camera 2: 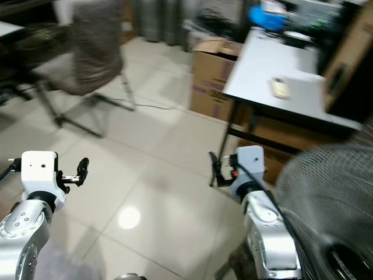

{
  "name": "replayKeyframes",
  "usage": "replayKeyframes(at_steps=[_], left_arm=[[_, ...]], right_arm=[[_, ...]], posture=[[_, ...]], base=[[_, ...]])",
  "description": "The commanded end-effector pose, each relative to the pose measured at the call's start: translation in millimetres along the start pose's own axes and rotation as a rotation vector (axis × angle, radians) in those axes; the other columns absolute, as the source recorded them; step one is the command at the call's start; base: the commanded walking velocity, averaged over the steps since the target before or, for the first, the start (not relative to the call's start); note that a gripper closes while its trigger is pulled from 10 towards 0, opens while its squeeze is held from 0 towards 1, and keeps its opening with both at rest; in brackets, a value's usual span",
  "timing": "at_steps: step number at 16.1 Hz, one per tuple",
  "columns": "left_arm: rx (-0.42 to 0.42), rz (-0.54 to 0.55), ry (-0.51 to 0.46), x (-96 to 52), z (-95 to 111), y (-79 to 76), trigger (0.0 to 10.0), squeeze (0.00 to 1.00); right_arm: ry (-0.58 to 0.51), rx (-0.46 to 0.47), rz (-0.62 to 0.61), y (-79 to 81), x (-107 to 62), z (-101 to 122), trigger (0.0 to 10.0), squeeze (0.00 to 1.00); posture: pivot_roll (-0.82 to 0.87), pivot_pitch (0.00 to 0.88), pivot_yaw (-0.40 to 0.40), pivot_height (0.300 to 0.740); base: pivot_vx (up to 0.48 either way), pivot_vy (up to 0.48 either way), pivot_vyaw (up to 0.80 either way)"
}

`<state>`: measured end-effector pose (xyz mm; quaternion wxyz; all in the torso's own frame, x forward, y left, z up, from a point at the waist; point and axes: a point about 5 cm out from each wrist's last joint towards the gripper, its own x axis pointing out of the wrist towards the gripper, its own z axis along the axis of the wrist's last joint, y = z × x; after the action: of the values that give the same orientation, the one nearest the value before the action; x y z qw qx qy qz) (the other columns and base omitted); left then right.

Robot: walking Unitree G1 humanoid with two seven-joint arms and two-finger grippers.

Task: Move the pillow to the sofa from floor

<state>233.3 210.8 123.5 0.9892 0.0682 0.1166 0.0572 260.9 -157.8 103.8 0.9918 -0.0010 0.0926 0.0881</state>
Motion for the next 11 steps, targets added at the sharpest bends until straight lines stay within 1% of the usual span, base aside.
replayKeyframes(at_steps=[1, 2, 4, 5, 6, 8, 9, 10, 11], left_arm=[[0.005, -0.014, -0.018, 0.4, 3.3, -2.5, 10.0, 0.00], [0.008, -0.016, -0.026, 1.6, 4.2, -3.0, 10.0, 0.00], [0.011, -0.018, -0.024, 2.8, 4.8, -4.3, 10.0, 0.00], [0.032, -0.020, -0.047, 4.7, 6.2, -7.3, 10.0, 0.00], [0.018, -0.018, -0.060, 5.3, 7.0, -8.0, 10.0, 0.00], [-0.010, -0.034, -0.057, 7.3, 7.1, -10.5, 10.0, 0.00], [0.015, -0.049, -0.068, 8.2, 8.1, -12.8, 10.0, 0.00], [0.021, -0.052, -0.079, 9.0, 9.6, -14.5, 10.0, 0.00], [0.022, -0.057, -0.090, 10.6, 11.9, -16.0, 10.0, 0.00]], right_arm=[[0.005, 0.039, 0.014, 0.6, -1.2, -0.4, 10.0, 1.00], [0.005, 0.052, 0.010, 1.3, -1.4, -0.6, 10.0, 1.00], [0.004, 0.049, 0.001, 1.1, -2.1, -1.7, 10.0, 1.00], [0.007, 0.040, -0.010, -0.4, -2.7, -1.2, 10.0, 1.00], [0.007, 0.041, -0.008, -0.5, -2.7, -0.9, 10.0, 1.00], [0.000, 0.045, 0.000, 0.6, -2.2, 1.9, 10.0, 1.00], [0.003, 0.034, -0.002, 0.4, -1.2, 2.3, 10.0, 1.00], [0.007, 0.032, -0.008, -0.4, -0.2, 1.3, 10.0, 1.00], [0.008, 0.036, -0.012, -0.3, 1.2, 1.6, 10.0, 1.00]], posture=[[-0.01, 0.000, -0.009, 0.740], [-0.02, 0.000, -0.003, 0.740], [-0.03, 0.000, 0.006, 0.740], [-0.04, 0.000, 0.014, 0.740], [-0.04, 0.000, 0.015, 0.740], [-0.06, 0.000, 0.022, 0.740], [-0.06, 0.000, 0.024, 0.740], [-0.07, 0.000, 0.027, 0.740], [-0.07, 0.000, 0.029, 0.740]], base=[[0.000, 0.000, 0.80], [0.000, 0.000, 0.80], [0.000, 0.000, 0.80], [0.000, 0.000, 0.80], [0.000, 0.000, 0.80], [0.000, 0.000, 0.80], [0.000, 0.000, 0.80], [0.000, 0.000, 0.80], [0.000, -0.356, 0.80]])
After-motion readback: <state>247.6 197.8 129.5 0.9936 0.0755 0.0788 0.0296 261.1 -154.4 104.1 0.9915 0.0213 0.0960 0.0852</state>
